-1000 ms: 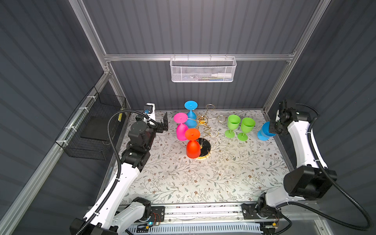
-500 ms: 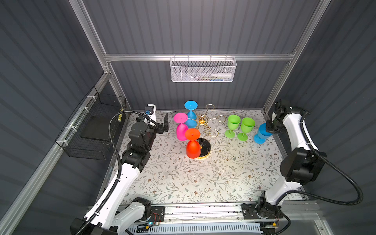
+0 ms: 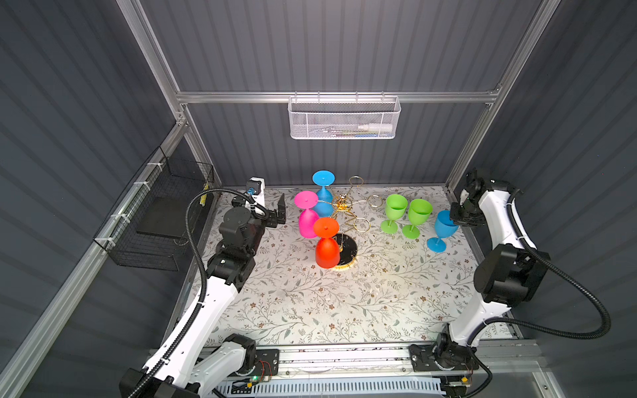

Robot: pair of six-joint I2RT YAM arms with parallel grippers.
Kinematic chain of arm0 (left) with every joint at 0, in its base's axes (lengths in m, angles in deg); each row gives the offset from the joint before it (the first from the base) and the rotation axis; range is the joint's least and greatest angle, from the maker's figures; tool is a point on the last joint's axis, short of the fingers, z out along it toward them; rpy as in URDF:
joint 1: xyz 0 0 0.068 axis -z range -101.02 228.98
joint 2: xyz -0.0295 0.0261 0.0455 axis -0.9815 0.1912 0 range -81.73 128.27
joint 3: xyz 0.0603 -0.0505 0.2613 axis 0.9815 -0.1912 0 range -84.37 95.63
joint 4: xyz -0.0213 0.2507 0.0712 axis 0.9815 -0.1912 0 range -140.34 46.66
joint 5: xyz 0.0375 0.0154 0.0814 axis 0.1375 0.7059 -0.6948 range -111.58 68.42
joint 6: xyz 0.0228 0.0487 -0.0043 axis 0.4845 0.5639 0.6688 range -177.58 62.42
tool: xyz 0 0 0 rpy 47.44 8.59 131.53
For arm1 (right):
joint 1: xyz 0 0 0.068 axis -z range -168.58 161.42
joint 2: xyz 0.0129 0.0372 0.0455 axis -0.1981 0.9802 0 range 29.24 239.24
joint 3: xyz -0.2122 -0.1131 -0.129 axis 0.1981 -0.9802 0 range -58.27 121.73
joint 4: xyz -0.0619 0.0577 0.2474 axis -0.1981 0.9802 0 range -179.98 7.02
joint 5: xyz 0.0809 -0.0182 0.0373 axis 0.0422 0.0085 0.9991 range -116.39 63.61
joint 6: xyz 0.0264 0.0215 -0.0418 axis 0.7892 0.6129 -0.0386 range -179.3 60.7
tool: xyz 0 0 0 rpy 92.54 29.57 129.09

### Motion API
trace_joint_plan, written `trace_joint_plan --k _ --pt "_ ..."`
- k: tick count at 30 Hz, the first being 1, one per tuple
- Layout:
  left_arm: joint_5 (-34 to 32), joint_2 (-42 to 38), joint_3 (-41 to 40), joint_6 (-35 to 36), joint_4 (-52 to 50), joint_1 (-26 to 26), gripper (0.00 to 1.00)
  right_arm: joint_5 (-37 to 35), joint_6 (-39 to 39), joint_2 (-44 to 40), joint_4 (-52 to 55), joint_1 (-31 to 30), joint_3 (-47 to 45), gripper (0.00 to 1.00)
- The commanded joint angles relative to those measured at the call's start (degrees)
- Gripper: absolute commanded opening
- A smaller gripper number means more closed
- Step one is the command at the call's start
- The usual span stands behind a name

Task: Take the wine glass off the wine glass rack
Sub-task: Place the wine glass at the middle-right of the table.

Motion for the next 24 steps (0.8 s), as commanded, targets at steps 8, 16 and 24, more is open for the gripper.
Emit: trace_joint_plan --k 8,16,24 --pt "1.57 0.08 1.82 -4.01 -2.01 -1.18 0.99 12.95 5.84 -16.49 -10.38 1.63 -4.30 0.57" --pt "4.90 0.16 4.65 -8.13 -6.40 -1.55 0.99 35.69 21.27 -41.58 -29.21 1.08 -24.84 0.65" --pt "17.88 -2.42 9.93 -21.53 -20.33 -2.08 0.90 33.68 25.06 -51.56 -34.54 -4.09 -37.23 0.69"
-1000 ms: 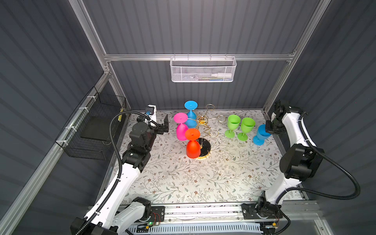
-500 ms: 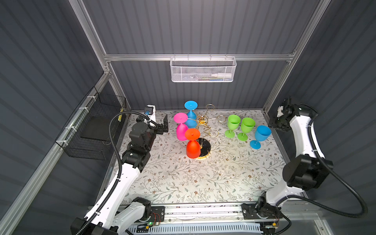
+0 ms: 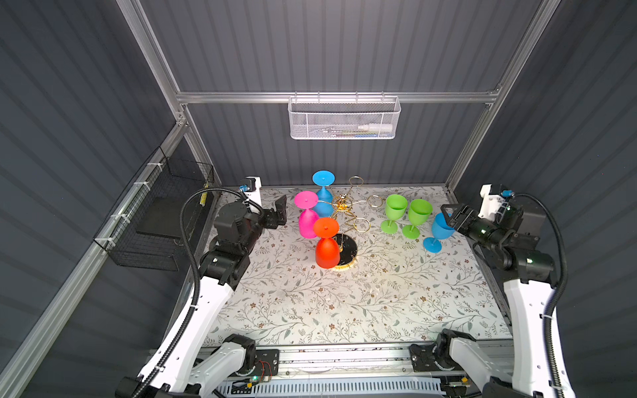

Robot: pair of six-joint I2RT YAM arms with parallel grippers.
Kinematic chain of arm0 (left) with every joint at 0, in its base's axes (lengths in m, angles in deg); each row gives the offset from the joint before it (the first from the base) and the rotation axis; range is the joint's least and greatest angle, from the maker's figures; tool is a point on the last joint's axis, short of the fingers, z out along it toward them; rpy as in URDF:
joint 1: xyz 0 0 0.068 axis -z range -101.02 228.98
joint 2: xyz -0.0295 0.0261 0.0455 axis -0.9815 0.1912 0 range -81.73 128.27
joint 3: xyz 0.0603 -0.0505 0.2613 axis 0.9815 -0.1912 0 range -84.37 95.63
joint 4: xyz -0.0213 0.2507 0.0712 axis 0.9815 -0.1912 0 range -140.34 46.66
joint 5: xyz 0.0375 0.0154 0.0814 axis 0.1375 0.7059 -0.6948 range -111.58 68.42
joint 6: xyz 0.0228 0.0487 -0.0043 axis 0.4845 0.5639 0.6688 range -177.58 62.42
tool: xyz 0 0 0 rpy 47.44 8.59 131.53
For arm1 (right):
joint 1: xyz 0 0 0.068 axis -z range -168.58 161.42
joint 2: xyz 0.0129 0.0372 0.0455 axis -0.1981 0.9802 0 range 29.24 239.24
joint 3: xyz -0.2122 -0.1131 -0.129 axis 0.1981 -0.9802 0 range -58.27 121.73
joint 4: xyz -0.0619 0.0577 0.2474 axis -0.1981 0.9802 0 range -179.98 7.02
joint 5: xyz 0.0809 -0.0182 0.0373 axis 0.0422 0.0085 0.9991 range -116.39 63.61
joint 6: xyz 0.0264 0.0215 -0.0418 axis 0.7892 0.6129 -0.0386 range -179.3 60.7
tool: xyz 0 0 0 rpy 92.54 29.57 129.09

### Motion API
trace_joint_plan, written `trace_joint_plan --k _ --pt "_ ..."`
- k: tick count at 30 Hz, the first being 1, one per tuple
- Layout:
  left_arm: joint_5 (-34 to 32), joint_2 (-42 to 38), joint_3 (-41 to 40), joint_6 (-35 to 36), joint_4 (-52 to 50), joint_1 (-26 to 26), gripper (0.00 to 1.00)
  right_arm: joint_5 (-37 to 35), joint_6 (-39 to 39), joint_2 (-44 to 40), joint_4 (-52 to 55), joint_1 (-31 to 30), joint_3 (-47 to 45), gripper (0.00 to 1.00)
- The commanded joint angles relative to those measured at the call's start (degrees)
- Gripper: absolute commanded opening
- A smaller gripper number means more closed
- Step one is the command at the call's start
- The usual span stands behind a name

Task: Take the wine glass off the wine glass rack
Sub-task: Place the wine glass at the middle-right of the table, then pick up the wine glass from the wine glass rack.

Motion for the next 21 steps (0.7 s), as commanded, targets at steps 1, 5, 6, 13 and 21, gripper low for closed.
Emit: trace_joint_plan --k 1,5,6,13,21 --pt "9.16 -1.19 4.48 -9.95 -8.60 -0.60 0.89 -0.17 2.93 -1.36 -4.67 -2.11 -3.64 0.69" --pt "20.34 2.64 11.51 -16.29 -19.82 -0.60 0.84 -3.16 2.02 -0.90 -6.04 -5.71 -4.33 0.70" --pt "23.93 3.65 12.91 -17.55 -22.30 -0.60 0.82 -3.65 1.83 -0.59 -6.33 -6.53 -4.36 0.71" --pt "36.60 2.13 10.74 -26.14 -23.82 -0.60 0.75 -3.23 2.18 0.33 -9.71 -9.69 -5.58 0.72" --pt "46.12 0.88 -1.02 -40.33 -8.02 -0.51 0.66 -2.13 2.98 -1.15 -11.02 -11.20 -6.88 0.73"
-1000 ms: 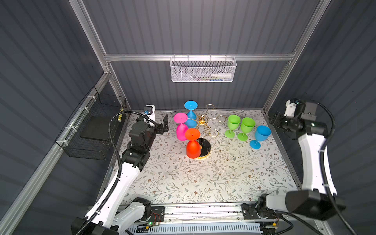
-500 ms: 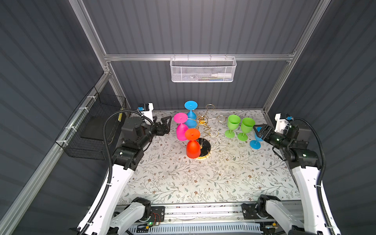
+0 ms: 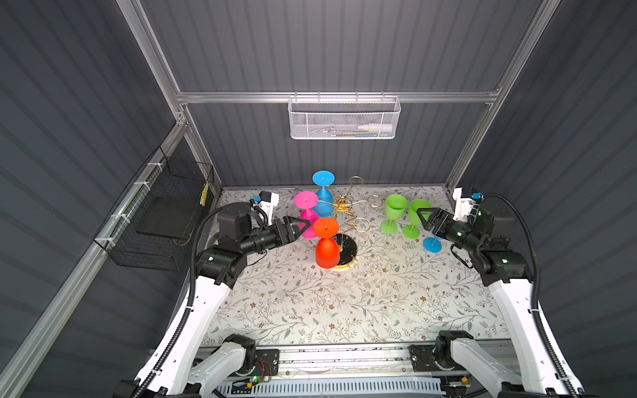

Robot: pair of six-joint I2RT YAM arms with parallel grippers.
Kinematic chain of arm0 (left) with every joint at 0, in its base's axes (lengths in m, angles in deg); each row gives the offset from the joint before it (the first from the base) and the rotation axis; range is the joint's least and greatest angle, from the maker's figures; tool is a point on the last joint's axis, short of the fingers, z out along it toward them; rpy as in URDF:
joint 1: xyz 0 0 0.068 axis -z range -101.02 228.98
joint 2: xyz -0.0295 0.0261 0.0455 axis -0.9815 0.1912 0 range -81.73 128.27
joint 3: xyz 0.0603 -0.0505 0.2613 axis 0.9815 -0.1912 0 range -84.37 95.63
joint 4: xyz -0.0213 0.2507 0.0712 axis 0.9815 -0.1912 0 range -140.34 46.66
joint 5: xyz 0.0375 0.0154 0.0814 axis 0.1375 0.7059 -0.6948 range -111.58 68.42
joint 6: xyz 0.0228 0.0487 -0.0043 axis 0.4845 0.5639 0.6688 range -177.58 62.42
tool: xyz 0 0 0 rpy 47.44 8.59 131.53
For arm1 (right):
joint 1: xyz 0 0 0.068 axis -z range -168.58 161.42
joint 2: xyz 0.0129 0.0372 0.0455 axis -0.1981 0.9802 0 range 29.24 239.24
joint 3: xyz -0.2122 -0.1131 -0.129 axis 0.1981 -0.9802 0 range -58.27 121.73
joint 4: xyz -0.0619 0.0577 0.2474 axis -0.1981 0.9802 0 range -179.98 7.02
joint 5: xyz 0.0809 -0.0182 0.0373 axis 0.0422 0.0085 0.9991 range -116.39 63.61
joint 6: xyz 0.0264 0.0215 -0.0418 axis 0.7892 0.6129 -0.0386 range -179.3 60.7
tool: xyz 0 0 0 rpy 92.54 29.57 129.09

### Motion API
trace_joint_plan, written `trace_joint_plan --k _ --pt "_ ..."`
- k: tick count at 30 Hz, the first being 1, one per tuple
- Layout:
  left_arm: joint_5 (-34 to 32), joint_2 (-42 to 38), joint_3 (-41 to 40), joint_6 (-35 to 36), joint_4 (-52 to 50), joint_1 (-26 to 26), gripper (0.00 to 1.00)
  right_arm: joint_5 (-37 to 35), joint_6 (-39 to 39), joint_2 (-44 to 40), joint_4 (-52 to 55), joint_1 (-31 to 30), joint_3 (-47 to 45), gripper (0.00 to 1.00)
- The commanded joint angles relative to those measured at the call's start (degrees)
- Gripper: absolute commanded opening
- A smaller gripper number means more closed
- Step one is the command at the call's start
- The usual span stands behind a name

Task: Take the wine glass off the wine glass rack
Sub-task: Pick up the wine glass from the wine glass rack.

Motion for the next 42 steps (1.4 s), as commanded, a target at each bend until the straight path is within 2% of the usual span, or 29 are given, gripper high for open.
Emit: trace_joint_plan --k 1,7,15,22,42 --pt "6.07 -0.21 -1.85 -6.09 5.62 -0.18 0.66 0.76 0.68 -1.63 -1.60 -0.43 -0.59 0.73" --pt "6.46 -0.56 -7.21 -12.36 16.08 0.30 0.62 1.86 1.99 -2.65 -3.89 -0.67 -1.84 0.74" --pt "4.79 2.43 -6.45 -13.20 20.41 4.29 0.59 3.20 2.71 -3.13 -5.93 -1.14 -3.02 0.81" --pt "3.49 4.80 -6.01 -12.44 19.56 8.03 0.54 2.29 2.62 -4.02 -5.93 -1.14 -3.07 0.82" --pt "1.51 4.40 -4.53 -9.18 14.25 8.17 0.37 2.42 3.00 -4.19 -6.35 -1.15 -4.10 0.83"
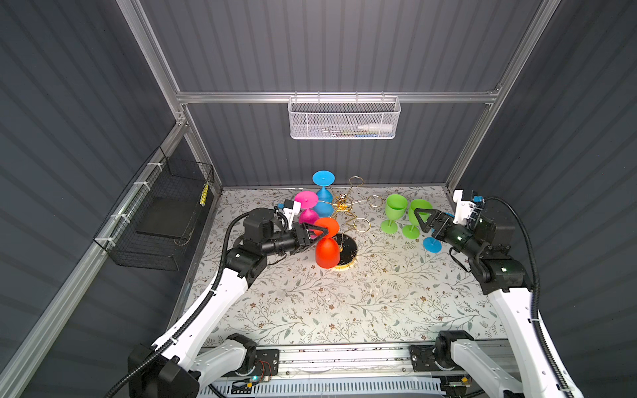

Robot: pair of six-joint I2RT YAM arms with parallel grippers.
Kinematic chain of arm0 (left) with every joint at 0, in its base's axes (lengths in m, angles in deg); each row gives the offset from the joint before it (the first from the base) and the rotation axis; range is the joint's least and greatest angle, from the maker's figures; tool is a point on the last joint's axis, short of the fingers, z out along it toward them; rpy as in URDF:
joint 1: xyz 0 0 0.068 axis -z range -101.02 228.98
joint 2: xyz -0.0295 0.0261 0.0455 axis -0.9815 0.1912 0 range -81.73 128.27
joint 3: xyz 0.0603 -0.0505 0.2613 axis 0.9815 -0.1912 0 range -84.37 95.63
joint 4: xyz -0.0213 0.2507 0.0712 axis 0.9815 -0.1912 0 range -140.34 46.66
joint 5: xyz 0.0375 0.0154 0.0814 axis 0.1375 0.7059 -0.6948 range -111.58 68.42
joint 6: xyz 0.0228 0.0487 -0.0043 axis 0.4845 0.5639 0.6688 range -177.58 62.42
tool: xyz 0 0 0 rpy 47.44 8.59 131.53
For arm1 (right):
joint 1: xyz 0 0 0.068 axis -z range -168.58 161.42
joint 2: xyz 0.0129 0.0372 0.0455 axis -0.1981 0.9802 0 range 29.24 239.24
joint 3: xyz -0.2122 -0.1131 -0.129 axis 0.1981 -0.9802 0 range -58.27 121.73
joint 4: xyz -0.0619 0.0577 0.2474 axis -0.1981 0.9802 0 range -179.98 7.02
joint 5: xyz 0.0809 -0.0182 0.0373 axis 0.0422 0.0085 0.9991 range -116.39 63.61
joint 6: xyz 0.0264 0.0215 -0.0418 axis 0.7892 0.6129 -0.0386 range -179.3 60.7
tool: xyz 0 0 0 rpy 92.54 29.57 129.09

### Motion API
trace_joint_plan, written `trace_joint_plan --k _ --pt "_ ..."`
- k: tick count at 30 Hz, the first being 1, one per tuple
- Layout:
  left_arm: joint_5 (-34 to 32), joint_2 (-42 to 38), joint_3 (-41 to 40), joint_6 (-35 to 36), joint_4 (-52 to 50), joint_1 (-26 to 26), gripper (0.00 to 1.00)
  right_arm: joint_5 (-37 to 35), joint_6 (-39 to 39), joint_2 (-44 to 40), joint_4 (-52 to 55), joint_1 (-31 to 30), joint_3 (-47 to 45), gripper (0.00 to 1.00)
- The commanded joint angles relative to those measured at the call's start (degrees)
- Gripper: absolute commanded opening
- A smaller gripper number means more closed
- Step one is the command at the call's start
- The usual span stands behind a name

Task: Take the wine glass off the wine glass rack
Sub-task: Pick up the wine glass from the wine glass rack.

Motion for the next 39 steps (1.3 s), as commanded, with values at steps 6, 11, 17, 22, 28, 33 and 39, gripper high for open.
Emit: trace_joint_plan --k 6,11,17,22,28,33,39 --pt "-0.72 -0.67 2.68 2.54 -3.01 0.14 0.30 0.72 0.73 -0.53 -1.64 -0.17 -0.58 0.83" --pt "-0.89 -0.76 3.06 2.88 -3.62 0.14 0.26 0.63 0.58 -0.56 -1.36 -0.20 -0.61 0.84" --pt "-1.76 -1.41 3.77 3.42 -5.44 0.15 0.23 0.96 1.09 -0.56 -1.95 -0.17 -1.04 0.84" --pt "-2.37 -1.84 4.46 3.59 -6.59 0.15 0.21 1.22 1.50 -0.22 -2.59 -0.18 -1.13 0.84" --pt "-2.61 -1.78 5.09 3.80 -7.66 0.15 0.18 1.59 1.82 0.06 -3.21 -0.17 -1.73 0.84" --pt "-2.82 -1.57 5.44 3.85 -8.24 0.15 0.14 1.64 1.84 0.07 -3.36 -0.18 -1.92 0.84" --pt "-2.74 -1.52 6.54 4.12 -9.76 0.15 0.12 1.76 1.93 0.15 -3.60 -0.23 -1.97 0.84"
